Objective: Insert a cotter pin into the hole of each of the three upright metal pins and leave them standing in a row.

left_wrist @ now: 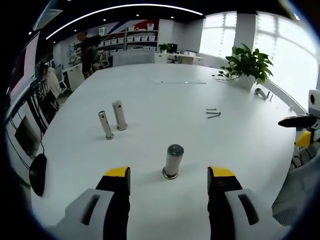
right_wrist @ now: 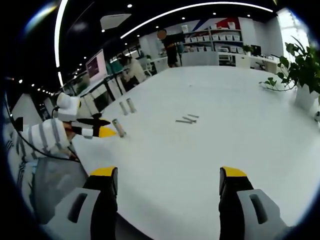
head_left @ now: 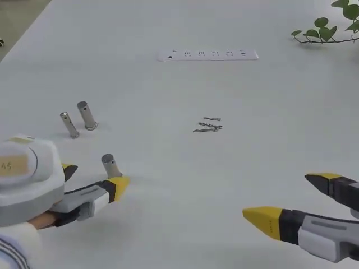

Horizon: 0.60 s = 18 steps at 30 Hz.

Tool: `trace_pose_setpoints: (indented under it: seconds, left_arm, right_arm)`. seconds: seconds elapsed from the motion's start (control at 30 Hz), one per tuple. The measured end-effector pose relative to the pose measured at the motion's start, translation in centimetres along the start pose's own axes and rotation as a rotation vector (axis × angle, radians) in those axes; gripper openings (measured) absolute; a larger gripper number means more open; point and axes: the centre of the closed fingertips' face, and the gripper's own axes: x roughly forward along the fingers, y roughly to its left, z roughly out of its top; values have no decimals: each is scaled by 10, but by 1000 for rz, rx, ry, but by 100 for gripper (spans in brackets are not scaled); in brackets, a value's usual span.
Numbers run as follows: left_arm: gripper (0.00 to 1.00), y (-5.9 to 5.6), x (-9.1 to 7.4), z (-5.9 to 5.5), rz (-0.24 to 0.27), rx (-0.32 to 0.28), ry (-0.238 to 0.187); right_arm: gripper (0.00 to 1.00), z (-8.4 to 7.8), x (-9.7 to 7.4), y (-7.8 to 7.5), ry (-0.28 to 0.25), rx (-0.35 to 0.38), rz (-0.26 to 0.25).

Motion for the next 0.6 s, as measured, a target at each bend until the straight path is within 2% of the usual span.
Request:
trace_pose_setpoints:
  seconds: [0.1,0.13,0.17,0.2,0.3,0.47,0.6]
  left_arm:
    - [67,-3,-3,5,-27,35,-2]
    - [68,-5,-4,6,-36,56,2]
    - [70,-11,-5,5,-74,97,15]
    - [73,-12,-6,4,-81,113,20]
    - [83,-21,-9,7,-120,168,-6]
    - [99,-30,-15,1,-163,204,0]
    - [100,-34,-22,-4,-185,207,-8]
  right_arm:
    - [84,4,0,-3,6,-22,-7]
    - [84,5,0,-4,8,-26,-8]
    - [84,6,0,-5,8,-31,-9]
    - [84,7,0,-6,7,-35,-11]
    - [84,11,1,-9,14,-61,-18]
    - [84,14,4,-11,34,-108,-14]
    - [84,17,6,-10,53,-150,1]
